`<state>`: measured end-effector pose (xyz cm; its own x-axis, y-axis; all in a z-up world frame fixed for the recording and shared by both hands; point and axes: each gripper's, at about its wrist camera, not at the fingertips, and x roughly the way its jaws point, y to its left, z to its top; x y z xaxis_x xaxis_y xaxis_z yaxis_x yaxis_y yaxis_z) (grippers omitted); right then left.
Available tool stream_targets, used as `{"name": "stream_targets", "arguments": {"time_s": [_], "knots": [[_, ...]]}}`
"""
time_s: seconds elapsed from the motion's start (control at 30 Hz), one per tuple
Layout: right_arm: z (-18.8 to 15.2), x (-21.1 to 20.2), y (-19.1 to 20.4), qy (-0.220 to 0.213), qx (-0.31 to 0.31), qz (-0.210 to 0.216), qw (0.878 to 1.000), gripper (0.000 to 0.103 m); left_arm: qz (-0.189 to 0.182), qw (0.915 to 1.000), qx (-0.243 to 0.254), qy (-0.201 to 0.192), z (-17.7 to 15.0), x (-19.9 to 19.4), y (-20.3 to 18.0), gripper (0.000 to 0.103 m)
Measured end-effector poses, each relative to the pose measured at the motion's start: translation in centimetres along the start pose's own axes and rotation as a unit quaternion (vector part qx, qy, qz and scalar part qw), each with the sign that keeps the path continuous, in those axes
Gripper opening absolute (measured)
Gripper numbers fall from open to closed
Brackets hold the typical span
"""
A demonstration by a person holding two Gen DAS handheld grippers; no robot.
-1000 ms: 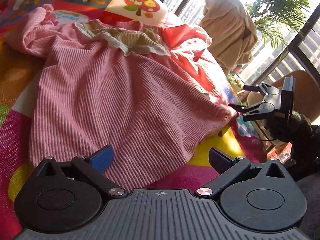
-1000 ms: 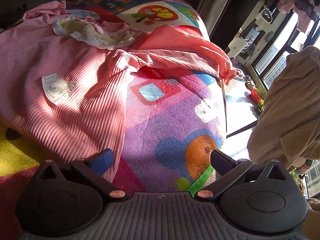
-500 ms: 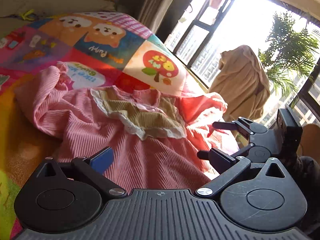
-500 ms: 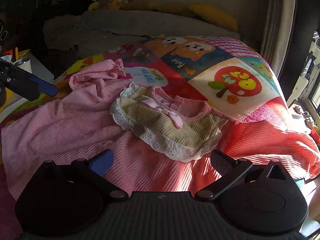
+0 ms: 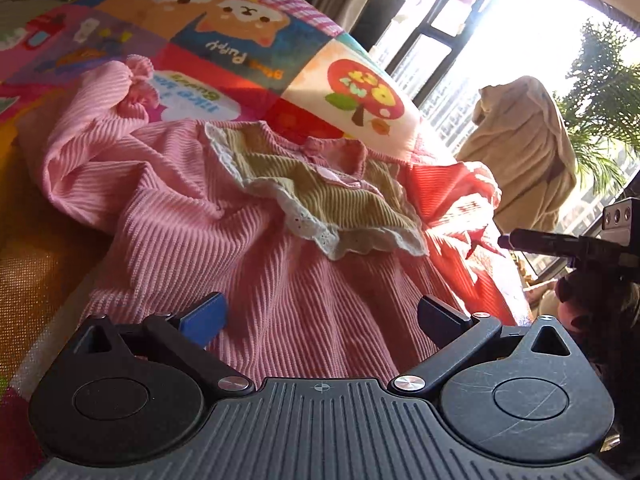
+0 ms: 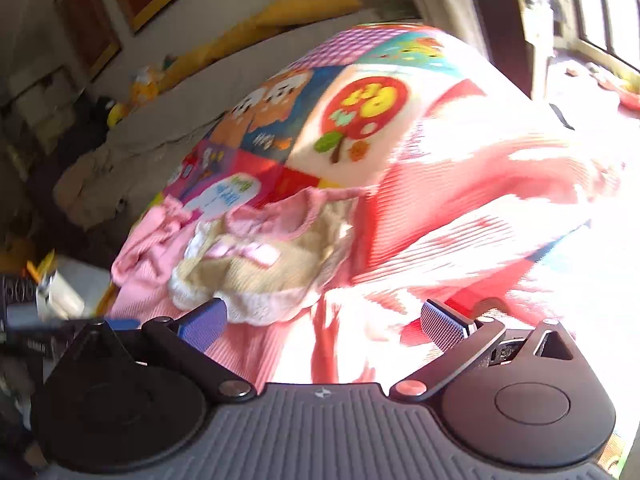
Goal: Fold clothes
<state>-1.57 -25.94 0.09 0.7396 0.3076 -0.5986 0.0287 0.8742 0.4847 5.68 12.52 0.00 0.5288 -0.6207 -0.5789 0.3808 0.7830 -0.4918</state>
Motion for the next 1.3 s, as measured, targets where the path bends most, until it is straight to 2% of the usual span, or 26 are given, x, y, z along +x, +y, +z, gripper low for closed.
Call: {"name": "stream_targets", "arguments": {"time_s": [0.07,0.13,0.2,0.27,0.3,0.37,0.4,0.43,0.47,0.5,0.53,0.6,0.7,0.8,0.9,1.03,1.07,1.13,1.2,1.27,1.3], "knots": [[1.3,0.2,-4.6,-0.022,0.114,0.012,0.993,0.103,-0.006,0.9999,-0.005,-0.008,-0.3,-0.1,0.2,0.103],[1.9,1.3,-7.6,-0.038,0.194,0.037,0.98,0.103,-0.011,0.9999,-0.006,-0.006,-0.3,-0.2,0.3,0.103],[2.4,3.0,-9.3,-0.055,0.251,0.071,0.964,0.103,-0.019,0.9998,-0.006,0.003,-0.1,-0.2,0.3,0.103],[3.2,4.5,-8.9,-0.076,0.265,0.085,0.957,0.103,-0.025,0.9996,-0.011,0.007,0.1,-0.3,0.5,0.103],[3.7,4.9,-7.5,-0.084,0.247,0.093,0.961,0.103,-0.027,0.9995,-0.015,0.007,0.1,-0.3,0.6,0.103],[4.4,5.3,-2.8,-0.094,0.172,0.116,0.974,0.103,-0.027,0.9994,-0.023,0.006,0.2,-0.3,0.6,0.103],[4.4,5.1,0.2,-0.087,0.115,0.138,0.98,0.103,-0.025,0.9994,-0.022,0.004,0.1,-0.3,0.5,0.103],[4.0,4.8,3.6,-0.062,0.038,0.169,0.983,0.103,-0.023,0.9995,-0.021,0.003,0.1,-0.3,0.4,0.103],[3.3,4.7,7.0,-0.032,-0.038,0.192,0.98,0.103,-0.02,0.9997,-0.016,0.001,0.0,-0.3,0.3,0.103],[2.2,4.4,10.5,-0.007,-0.124,0.2,0.972,0.103,-0.018,0.9998,-0.012,-0.001,-0.2,-0.3,0.1,0.103],[0.9,4.3,13.2,0.008,-0.197,0.188,0.962,0.103,-0.015,0.9999,-0.007,-0.002,-0.3,-0.2,0.0,0.103],[-1.2,4.5,15.9,0.026,-0.285,0.142,0.948,0.103,-0.012,0.9999,-0.001,-0.004,-0.4,-0.2,-0.2,0.103],[-3.8,5.4,16.6,0.043,-0.359,0.061,0.93,0.103,-0.013,0.9999,0.0,-0.004,-0.4,-0.2,-0.1,0.103],[-4.8,5.0,15.4,0.057,-0.382,0.024,0.922,0.103,-0.014,0.9999,-0.002,-0.002,-0.4,-0.2,-0.1,0.103],[-3.9,3.8,13.2,0.052,-0.353,0.001,0.934,0.103,-0.001,0.9998,-0.005,0.019,0.6,0.0,-0.7,0.103],[-1.3,3.2,10.2,-0.004,-0.255,-0.031,0.966,0.103,-0.015,0.9991,0.037,0.016,2.5,-0.5,-2.9,0.103],[-0.4,3.4,9.4,-0.012,-0.213,-0.021,0.977,0.103,-0.008,0.9985,0.052,0.015,3.0,-0.4,-3.6,0.103],[1.8,4.7,7.6,-0.015,-0.105,0.038,0.994,0.103,0.003,0.9971,0.073,0.023,3.7,0.0,-4.5,0.103],[3.2,7.1,6.8,-0.001,-0.019,0.089,0.996,0.103,0.012,0.9952,0.09,0.036,3.9,0.4,-5.2,0.103],[3.4,9.5,7.8,0.02,0.003,0.122,0.992,0.103,0.014,0.9937,0.102,0.046,3.5,0.8,-5.7,0.103],[3.2,10.4,8.6,0.036,-0.007,0.161,0.986,0.103,0.012,0.9931,0.105,0.051,3.1,0.8,-5.8,0.103]]}}
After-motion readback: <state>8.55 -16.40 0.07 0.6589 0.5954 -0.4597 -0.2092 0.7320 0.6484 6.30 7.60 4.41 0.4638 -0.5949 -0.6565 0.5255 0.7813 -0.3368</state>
